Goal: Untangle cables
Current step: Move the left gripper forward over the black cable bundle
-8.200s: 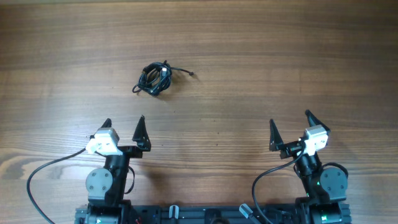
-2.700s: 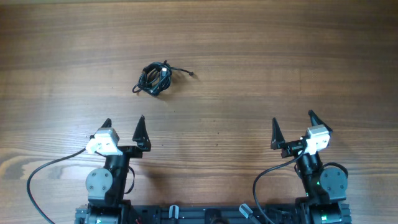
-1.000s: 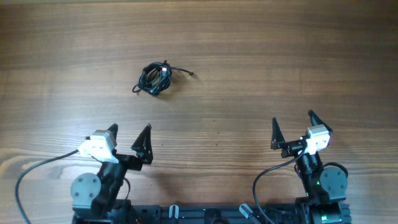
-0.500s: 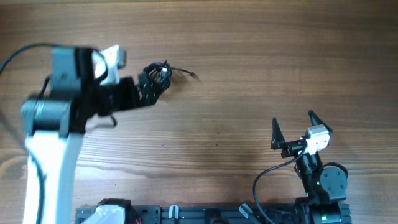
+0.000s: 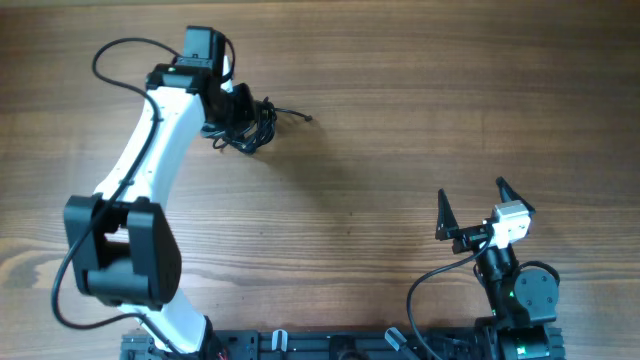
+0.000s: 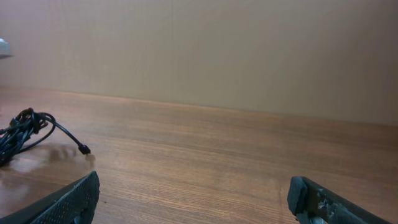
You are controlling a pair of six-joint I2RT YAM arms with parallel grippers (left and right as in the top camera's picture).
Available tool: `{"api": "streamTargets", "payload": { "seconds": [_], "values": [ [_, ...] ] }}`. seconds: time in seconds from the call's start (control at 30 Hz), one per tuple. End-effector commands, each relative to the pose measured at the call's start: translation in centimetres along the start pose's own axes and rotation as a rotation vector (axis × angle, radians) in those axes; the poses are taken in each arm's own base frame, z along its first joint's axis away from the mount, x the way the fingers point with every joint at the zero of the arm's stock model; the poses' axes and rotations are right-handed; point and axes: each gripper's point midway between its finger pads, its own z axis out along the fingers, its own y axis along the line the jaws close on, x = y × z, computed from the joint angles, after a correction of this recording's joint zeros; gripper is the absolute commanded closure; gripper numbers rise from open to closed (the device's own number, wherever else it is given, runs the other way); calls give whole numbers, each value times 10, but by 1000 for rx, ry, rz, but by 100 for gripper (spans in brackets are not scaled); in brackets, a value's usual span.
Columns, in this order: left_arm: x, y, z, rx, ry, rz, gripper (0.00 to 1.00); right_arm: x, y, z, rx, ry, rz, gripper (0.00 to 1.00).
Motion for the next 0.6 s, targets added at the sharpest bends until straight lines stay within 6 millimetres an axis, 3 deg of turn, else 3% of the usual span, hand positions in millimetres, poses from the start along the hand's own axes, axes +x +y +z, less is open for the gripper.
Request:
{"api": "streamTargets", "payload": {
  "seconds": [0.0, 0.2, 0.27, 0.4, 0.47, 0.57],
  "values": [
    [10, 4, 36, -55, 27, -71, 96, -2, -2, 0, 11, -9, 1, 0],
    [72, 8, 99, -129, 183, 4, 96, -2, -2, 0, 11, -9, 1, 0],
    [87, 13, 108, -143, 213, 11, 96, -2, -2, 0, 11, -9, 1, 0],
    [121, 23, 96, -190, 345, 127, 96, -2, -2, 0, 11, -9, 1, 0],
    [117, 28, 84, -221, 325, 129, 96, -2, -2, 0, 11, -9, 1, 0],
    [97, 13, 53, -173, 215, 106, 93, -2, -2, 0, 11, -9, 1, 0]
  ]
}}
